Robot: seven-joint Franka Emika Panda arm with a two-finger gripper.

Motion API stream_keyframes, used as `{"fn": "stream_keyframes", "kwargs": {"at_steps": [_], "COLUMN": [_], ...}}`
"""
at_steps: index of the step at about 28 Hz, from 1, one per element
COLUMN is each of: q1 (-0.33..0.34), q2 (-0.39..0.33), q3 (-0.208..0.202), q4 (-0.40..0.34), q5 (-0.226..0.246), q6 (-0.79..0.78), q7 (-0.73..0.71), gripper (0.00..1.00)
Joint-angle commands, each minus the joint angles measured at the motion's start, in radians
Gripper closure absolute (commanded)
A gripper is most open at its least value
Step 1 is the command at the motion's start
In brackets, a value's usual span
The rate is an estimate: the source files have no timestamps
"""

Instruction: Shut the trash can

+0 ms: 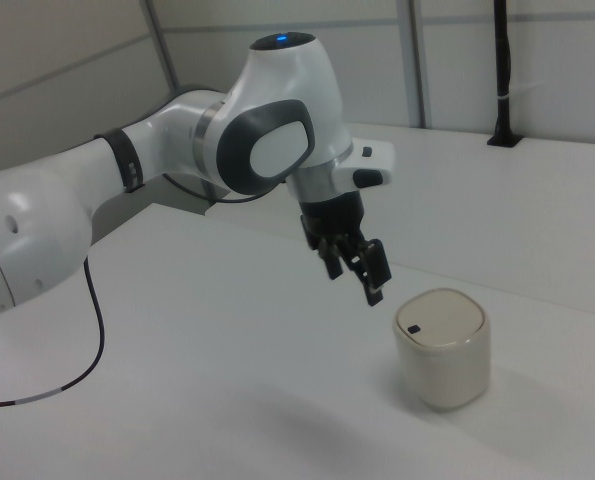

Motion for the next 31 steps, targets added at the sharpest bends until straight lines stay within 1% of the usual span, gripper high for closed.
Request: {"fn": "stream_keyframes", "kwargs": {"at_steps": [1,3,9,14,19,31], "q1": [0.007,0.005,0.007,0.005,0.004,0.004], "q2": [-0.049,-0.062,-0.067,-0.064,-0.064,-0.064], "q3": [-0.002,-0.002,-0.009,-0.011,-0.014,-0.012], "q4": [-0.013,-0.013,-0.013,-0.013,-0.013,-0.013], "q5": [0.012,0.006,-0.006,-0.049,-0.051,-0.049], "q6": [-0.108,-0.134,-0.168,-0.166,-0.166,-0.165], "q7": [-0.085,-0.105,-0.105,-0.114,-0.151,-0.148], "gripper": [0.00,0.00,0.00,0.00,0.00,0.00]}}
